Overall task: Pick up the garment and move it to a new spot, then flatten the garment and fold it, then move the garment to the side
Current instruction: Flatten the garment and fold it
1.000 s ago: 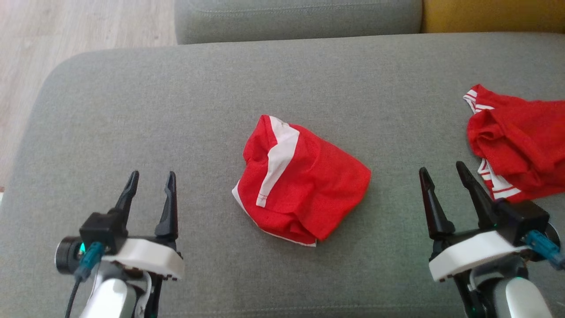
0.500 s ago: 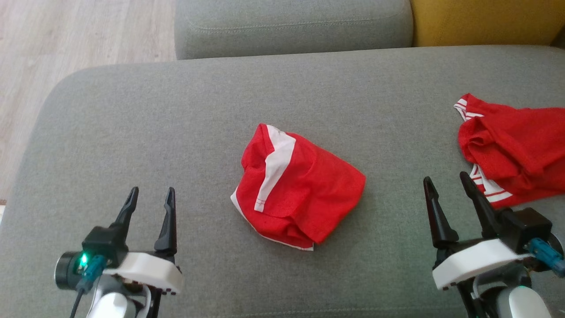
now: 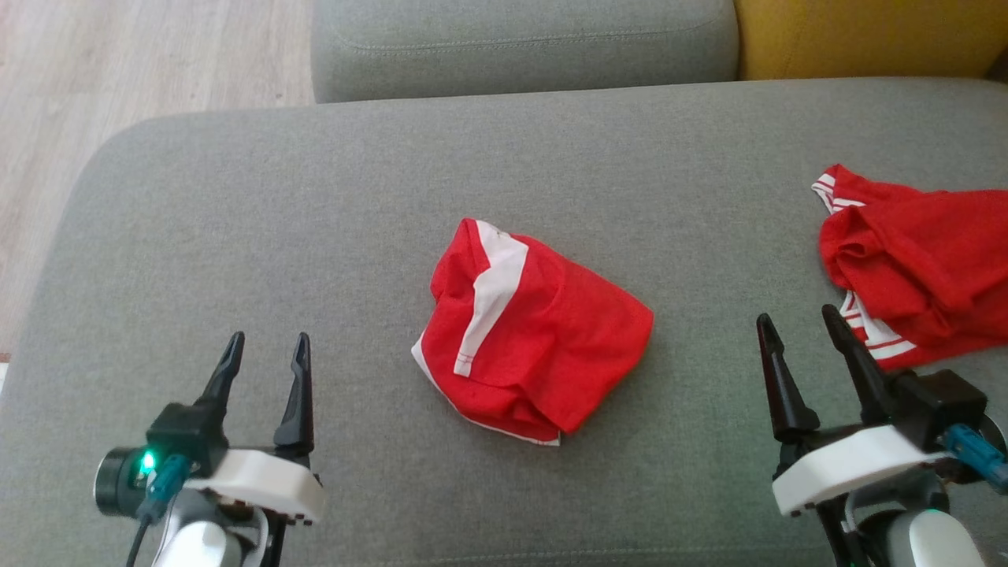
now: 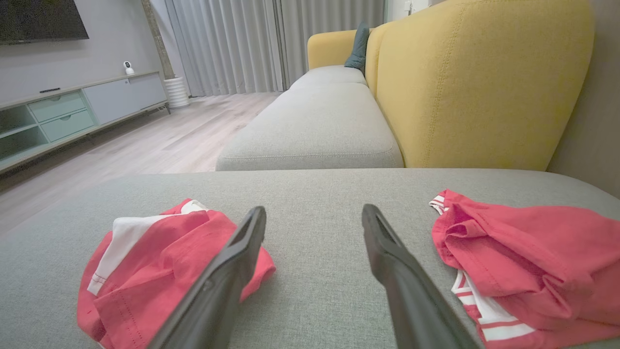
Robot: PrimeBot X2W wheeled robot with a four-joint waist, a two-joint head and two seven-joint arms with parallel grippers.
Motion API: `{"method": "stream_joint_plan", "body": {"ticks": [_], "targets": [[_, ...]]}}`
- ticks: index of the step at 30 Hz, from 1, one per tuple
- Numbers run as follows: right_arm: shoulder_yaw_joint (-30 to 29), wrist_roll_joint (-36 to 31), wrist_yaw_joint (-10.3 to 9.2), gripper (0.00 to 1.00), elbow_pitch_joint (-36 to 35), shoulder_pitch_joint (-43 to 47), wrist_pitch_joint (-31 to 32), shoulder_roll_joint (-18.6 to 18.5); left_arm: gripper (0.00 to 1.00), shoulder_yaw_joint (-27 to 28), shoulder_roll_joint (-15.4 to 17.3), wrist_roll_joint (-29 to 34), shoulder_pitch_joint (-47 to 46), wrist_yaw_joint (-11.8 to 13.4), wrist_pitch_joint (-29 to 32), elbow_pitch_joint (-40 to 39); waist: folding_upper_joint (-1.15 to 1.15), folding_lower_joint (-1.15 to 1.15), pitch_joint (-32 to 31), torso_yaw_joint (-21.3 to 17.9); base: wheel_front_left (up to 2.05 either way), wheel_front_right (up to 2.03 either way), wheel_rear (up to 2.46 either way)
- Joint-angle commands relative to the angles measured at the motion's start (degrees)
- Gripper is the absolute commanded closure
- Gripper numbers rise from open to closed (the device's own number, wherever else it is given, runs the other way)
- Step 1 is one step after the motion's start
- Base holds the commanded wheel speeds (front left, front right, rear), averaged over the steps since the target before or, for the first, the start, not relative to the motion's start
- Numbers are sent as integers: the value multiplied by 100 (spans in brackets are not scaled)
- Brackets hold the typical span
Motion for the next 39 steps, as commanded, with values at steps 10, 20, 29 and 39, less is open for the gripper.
{"method": "stream_joint_plan", "body": {"ticks": [10,20,29,39], "targets": [[138,18,-5,0,-245,-126,29,-22,0,151,164,20,-271,63,-29,-187,0,0,53,23,0,0,0],[1205,198,-5,0,3,-510,557,-238,0,82,157,56,-502,62,-31,-235,0,0,306,170,0,0,0],[2505,565,-5,0,612,-1337,1310,-498,0,-45,40,105,-823,10,-50,-219,0,0,643,465,0,0,0],[3176,657,-5,0,799,-1810,1697,-737,0,-77,-71,137,-1028,-39,-71,-106,0,0,881,573,0,0,0]]}}
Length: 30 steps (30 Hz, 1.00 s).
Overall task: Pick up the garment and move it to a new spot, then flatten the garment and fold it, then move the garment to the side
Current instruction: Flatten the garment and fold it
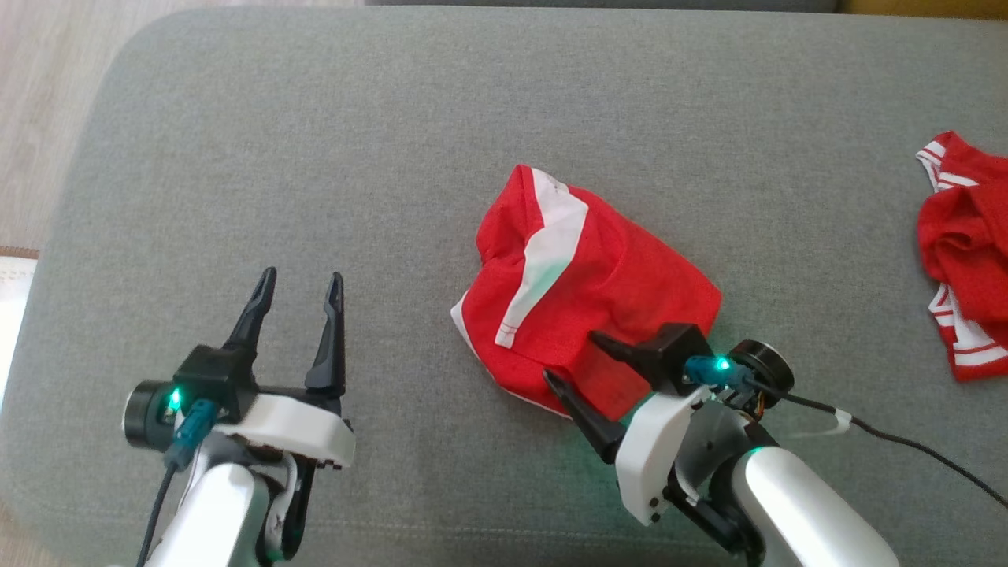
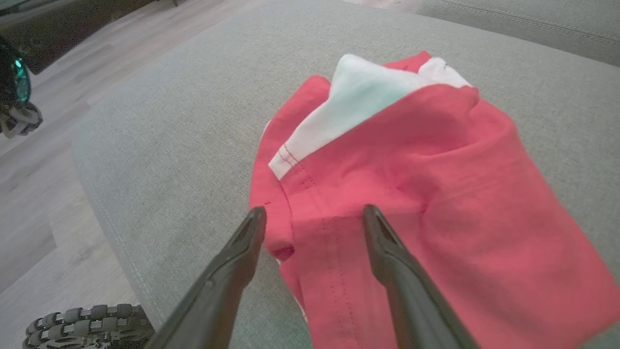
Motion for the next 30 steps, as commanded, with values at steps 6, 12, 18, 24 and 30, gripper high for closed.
{"method": "stream_joint_plan", "body": {"ticks": [6,12,18,24,30], "targets": [[39,-188,-5,51,-55,-252,180,-80,0,234,24,97,-336,-48,-75,-110,0,0,44,8,0,0,0],[-235,-262,-5,100,-107,-233,98,-18,0,276,-22,148,-377,-78,-76,-117,0,0,66,6,0,0,0],[-1022,-243,-5,100,-318,-40,-248,213,0,341,-57,193,-338,-109,-77,-96,0,0,-10,-16,0,0,0],[-2443,-256,-5,100,-433,555,-432,469,0,398,-63,237,-268,-131,-77,-103,0,0,-71,-47,0,0,0],[-3351,-195,-5,100,-122,989,-532,598,0,436,-65,272,-247,-157,-77,-97,0,0,-69,-89,0,0,0]]}}
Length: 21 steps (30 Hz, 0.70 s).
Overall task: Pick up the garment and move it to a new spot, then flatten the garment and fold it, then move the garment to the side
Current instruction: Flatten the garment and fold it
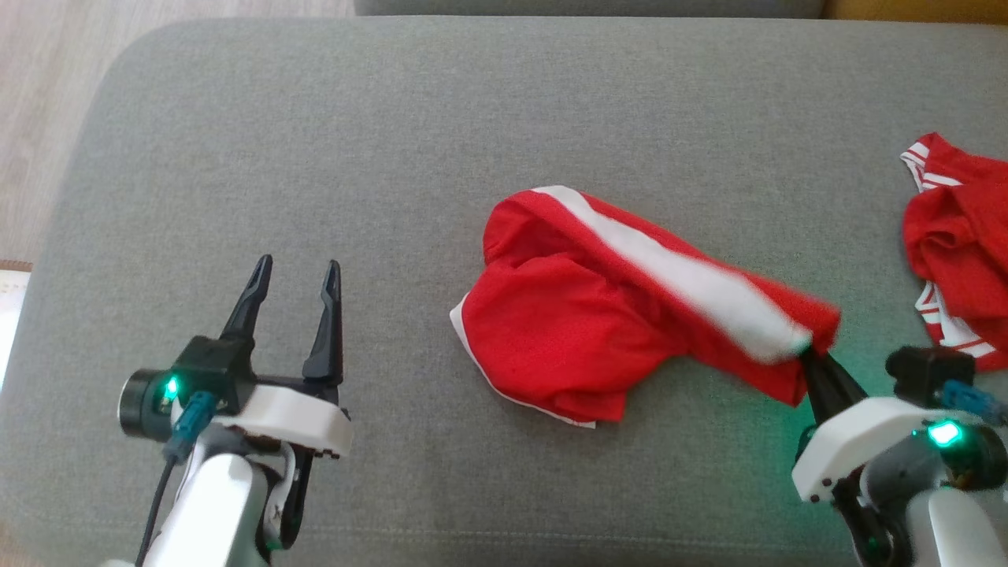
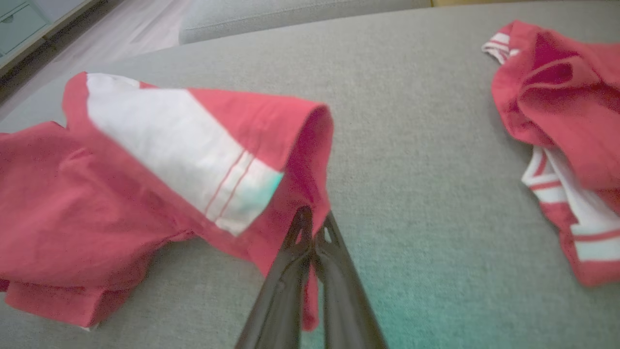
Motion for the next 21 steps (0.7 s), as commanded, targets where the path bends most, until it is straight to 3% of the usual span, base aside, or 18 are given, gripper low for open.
{"method": "stream_joint_plan", "body": {"ticks": [1,3,4,5,12,21], "targets": [[62,14,-5,100,-97,-94,-104,22,0,268,75,39,-156,-15,-71,-142,0,0,1,-14,0,0,0],[16,12,-5,56,90,-38,-152,45,0,276,75,47,-150,-26,-71,-127,0,0,-5,-28,0,0,0],[4,16,-5,22,182,-24,-206,56,0,281,74,50,-143,-29,-71,-120,0,0,-14,-38,0,0,0],[1,-1,-5,0,275,-12,-266,64,0,284,73,55,-133,-30,-71,-116,0,0,-22,-46,0,0,0],[-106,-53,-5,0,435,-18,-767,97,0,299,84,77,-74,-37,-71,-83,0,0,-97,-90,0,0,0],[-338,-233,-5,0,-256,326,-731,-21,0,352,136,68,110,17,-71,-81,0,0,-309,-186,0,0,0]]}}
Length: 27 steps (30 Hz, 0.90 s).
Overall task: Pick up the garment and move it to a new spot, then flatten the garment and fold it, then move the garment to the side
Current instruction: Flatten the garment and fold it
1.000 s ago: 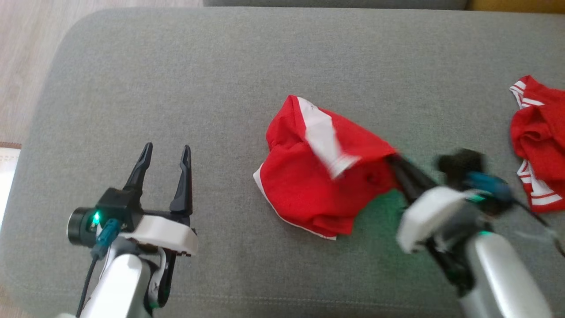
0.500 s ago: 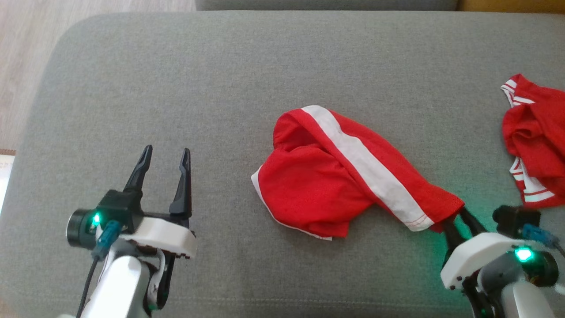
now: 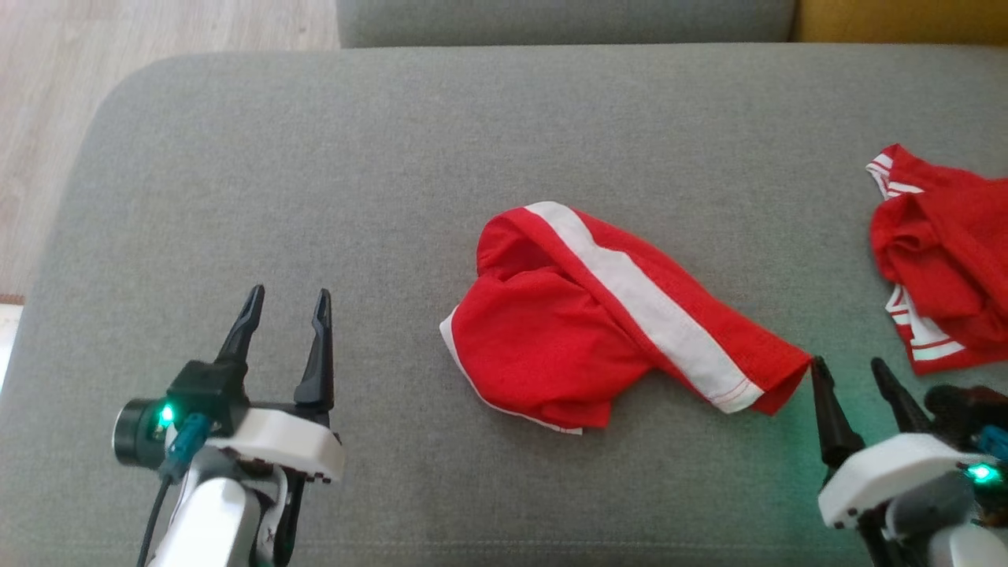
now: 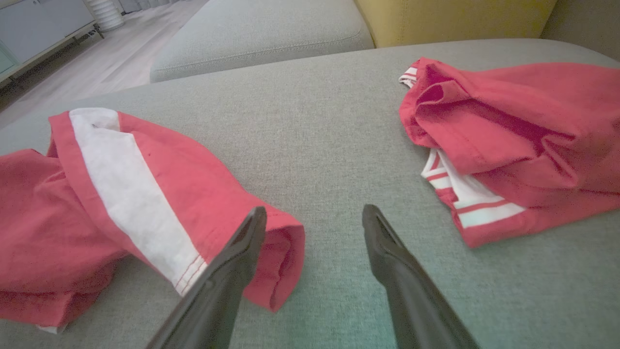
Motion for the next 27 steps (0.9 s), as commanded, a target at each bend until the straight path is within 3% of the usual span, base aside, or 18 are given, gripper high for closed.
{"method": "stream_joint_plan", "body": {"ticks": [1,6,13,27], "targets": [[95,-42,-5,0,-376,-50,-20,-139,0,230,128,54,-153,57,-71,-181,0,0,-32,-21,0,0,0],[87,-31,-5,0,-992,-12,-80,-118,0,237,158,37,-105,86,-71,-209,0,0,-79,-59,0,0,0],[545,-25,-5,0,-1649,-235,-124,-88,0,232,206,23,-61,132,-41,-253,0,0,-148,-86,0,0,0],[756,55,-5,0,-1737,-286,-128,-37,0,173,262,-1,-47,186,20,-329,0,0,-87,-51,0,0,0]]}}
